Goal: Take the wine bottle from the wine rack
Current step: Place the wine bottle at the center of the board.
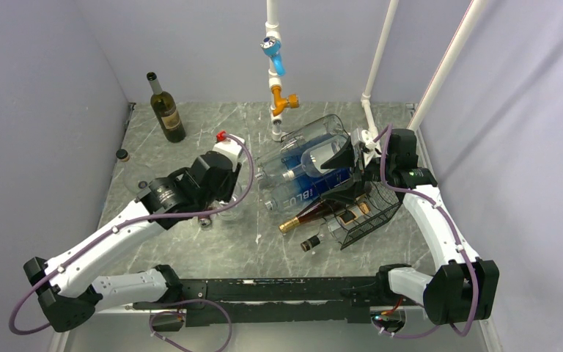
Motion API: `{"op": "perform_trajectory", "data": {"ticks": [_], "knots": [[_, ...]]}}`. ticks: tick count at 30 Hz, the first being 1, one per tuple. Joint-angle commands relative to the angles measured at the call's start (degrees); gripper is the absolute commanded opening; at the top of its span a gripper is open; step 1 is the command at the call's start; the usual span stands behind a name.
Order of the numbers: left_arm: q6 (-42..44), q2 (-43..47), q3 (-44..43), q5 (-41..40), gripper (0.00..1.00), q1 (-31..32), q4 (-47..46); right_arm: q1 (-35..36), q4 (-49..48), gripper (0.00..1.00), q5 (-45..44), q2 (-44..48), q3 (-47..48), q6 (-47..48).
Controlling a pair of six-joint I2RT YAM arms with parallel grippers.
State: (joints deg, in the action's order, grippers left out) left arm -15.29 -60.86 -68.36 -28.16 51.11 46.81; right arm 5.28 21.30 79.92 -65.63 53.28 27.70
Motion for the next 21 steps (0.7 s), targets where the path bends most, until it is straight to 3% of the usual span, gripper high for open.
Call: {"op": "perform_trajectory", "data": {"ticks": [1, 21], "knots": [[5.3, 0.9, -3.4, 0.1, 0.0, -3.7, -11.9, -0.3, 0.5, 0.99, 1.6, -0.2, 0.4, 2.0], [13.2, -7.9, -8.7, 9.0, 0.0, -22.7, -24.2, -0.4, 2.0, 0.99, 1.8, -0.9, 0.8, 3.3]]}}
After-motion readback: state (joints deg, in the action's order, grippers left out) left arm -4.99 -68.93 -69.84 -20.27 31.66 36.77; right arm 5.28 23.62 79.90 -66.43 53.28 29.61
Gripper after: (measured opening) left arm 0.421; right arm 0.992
